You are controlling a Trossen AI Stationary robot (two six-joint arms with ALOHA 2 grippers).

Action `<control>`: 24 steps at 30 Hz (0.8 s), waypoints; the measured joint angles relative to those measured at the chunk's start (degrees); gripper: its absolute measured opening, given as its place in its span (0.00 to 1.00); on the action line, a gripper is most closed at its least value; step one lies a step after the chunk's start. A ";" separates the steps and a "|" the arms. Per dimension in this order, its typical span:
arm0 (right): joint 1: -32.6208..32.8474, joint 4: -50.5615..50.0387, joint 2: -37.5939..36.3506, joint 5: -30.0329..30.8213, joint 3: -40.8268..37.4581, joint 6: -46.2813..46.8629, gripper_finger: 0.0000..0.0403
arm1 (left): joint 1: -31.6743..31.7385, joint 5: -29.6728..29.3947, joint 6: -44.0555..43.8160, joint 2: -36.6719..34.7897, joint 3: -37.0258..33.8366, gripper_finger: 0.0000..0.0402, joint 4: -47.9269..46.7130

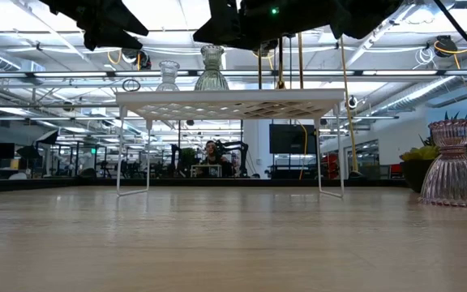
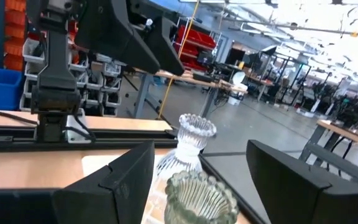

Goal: Pick & Place candle stick holders
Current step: Put the red candle holder on the shelf

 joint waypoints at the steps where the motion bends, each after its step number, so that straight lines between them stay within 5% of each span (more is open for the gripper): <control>1: 0.15 0.43 0.00 0.00 0.00 -0.59 0.61 | 0.02 0.25 0.64 0.00 0.00 0.61 0.00; 14: 3.04 7.28 -0.03 0.01 -0.04 -9.07 0.61 | -4.24 5.85 9.17 0.74 0.04 0.61 3.74; 24: 3.57 5.15 -0.79 -0.07 -0.07 -11.11 0.61 | -9.78 5.82 11.36 10.52 0.04 0.61 15.43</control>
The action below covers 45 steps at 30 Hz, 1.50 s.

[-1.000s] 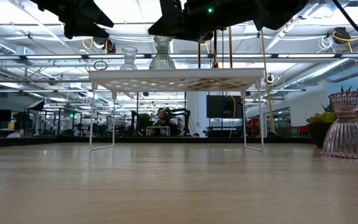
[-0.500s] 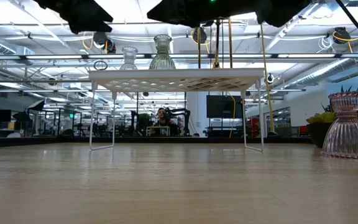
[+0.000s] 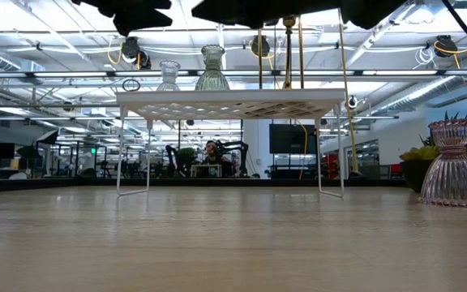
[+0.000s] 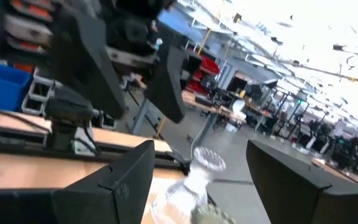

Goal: Pick & Place candle stick holders
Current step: Put the red candle holder on the shelf

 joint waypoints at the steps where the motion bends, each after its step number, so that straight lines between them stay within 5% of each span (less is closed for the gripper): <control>1: -0.35 -1.08 0.00 0.00 0.00 0.63 0.61 | -0.10 -0.01 0.00 0.55 0.00 0.61 0.94; 5: -1.48 -3.93 0.13 -0.61 0.00 4.21 0.61 | -0.34 -0.01 0.10 1.65 0.00 0.61 2.18; 13: -3.38 -3.13 0.07 -16.73 0.01 10.66 0.61 | -0.32 -0.05 0.01 1.62 0.00 0.61 2.23; 20: -4.36 -3.64 -0.36 -21.54 0.01 12.71 0.61 | -0.32 -0.08 -0.05 1.59 0.00 0.61 0.98; 35: -3.48 -16.72 -10.07 -55.36 0.02 18.43 0.61 | -2.11 -1.58 4.72 2.55 -0.02 0.61 1.10; 41: -1.25 -30.82 -17.35 -56.96 0.02 18.35 0.61 | -4.79 -2.37 9.14 8.35 -0.04 0.61 11.46; 45: -0.13 -39.48 -21.18 -56.73 0.02 19.26 0.61 | -5.28 -9.37 14.55 13.79 -0.07 0.61 19.20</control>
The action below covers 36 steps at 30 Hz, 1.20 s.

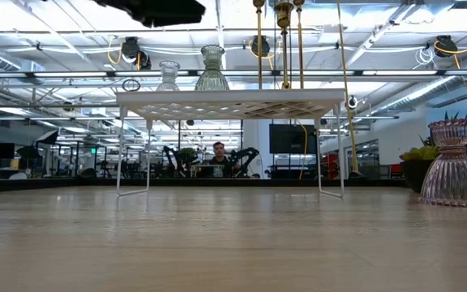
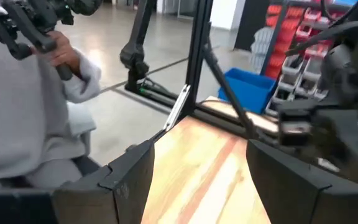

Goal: Pick & Place candle stick holders
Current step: Put the red candle holder on the shelf

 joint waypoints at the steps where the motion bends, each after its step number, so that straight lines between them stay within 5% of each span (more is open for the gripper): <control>1: 0.28 -0.94 -0.54 0.00 -0.08 0.33 0.61 | 0.12 -1.54 1.10 1.01 0.00 0.61 1.57; 12: 1.08 8.59 -4.09 1.01 -8.72 1.27 0.61 | 1.74 -6.73 9.72 12.94 0.02 0.61 21.00; 24: 1.08 12.25 -6.16 4.46 -13.78 2.37 0.61 | 1.53 -25.64 16.94 14.04 0.02 0.61 17.15; 36: 1.08 12.01 -6.14 4.48 -14.97 2.37 0.61 | -2.65 -38.62 19.95 13.61 0.04 0.61 16.01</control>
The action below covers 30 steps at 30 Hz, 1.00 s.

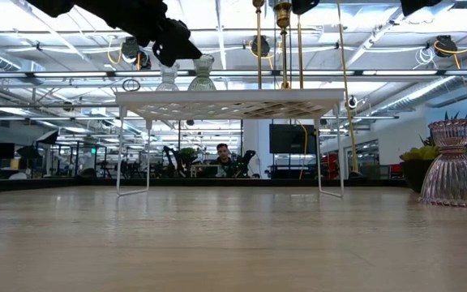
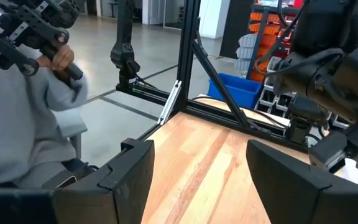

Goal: Pick & Place candle stick holders
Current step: Put the red candle holder on the shelf

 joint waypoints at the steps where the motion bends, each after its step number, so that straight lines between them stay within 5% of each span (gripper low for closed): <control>1: 0.00 -0.03 0.00 -0.01 0.01 0.00 0.61 | -0.14 0.07 -0.11 0.00 0.00 0.61 0.17; 8: 0.17 -2.89 0.02 -0.04 0.02 3.90 0.61 | 1.28 9.24 -4.63 0.35 0.00 0.61 -1.98; 30: 6.89 -27.83 -1.98 -0.02 0.04 12.05 0.61 | 8.38 7.96 -2.55 0.79 0.00 0.61 -2.20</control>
